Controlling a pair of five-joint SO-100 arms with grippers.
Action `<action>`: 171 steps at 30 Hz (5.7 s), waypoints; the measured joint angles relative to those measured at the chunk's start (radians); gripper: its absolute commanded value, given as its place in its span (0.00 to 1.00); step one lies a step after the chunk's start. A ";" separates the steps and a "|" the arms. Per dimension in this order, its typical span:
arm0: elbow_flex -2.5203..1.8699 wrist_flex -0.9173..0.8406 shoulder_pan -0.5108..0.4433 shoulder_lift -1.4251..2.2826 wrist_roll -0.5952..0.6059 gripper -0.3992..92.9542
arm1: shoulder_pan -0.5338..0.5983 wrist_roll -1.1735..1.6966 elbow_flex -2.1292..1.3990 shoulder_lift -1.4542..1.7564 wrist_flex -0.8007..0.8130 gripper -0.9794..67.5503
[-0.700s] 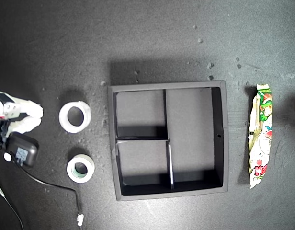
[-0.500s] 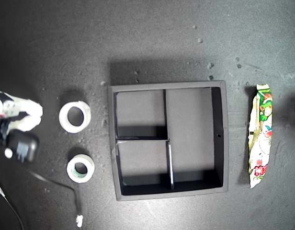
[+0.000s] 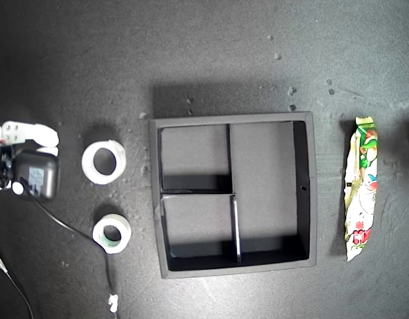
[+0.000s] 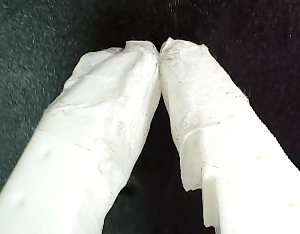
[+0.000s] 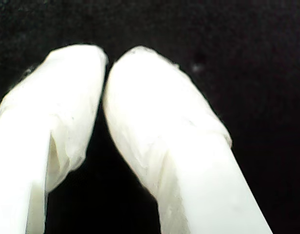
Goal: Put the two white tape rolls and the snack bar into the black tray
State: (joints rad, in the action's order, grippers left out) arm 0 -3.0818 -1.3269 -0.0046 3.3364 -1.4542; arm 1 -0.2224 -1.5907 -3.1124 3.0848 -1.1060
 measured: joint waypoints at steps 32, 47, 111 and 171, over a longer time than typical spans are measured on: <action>0.410 0.463 -0.236 -0.460 0.298 0.19 | 0.064 -0.086 0.000 -0.002 0.238 0.01; 0.827 0.345 -0.232 -1.269 0.229 0.19 | 0.307 0.890 0.104 -0.003 0.624 0.31; 1.999 -0.014 -0.101 -2.100 0.468 0.13 | 0.442 1.083 0.943 -1.425 0.295 0.01; 0.999 0.528 -0.601 -1.499 -0.115 0.17 | 0.293 1.480 2.115 -1.901 -0.009 0.01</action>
State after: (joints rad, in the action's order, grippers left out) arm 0 -2.0831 -0.7992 -0.6059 1.8377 -1.5693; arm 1 0.0706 -0.1104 -0.9971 1.1842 -1.1152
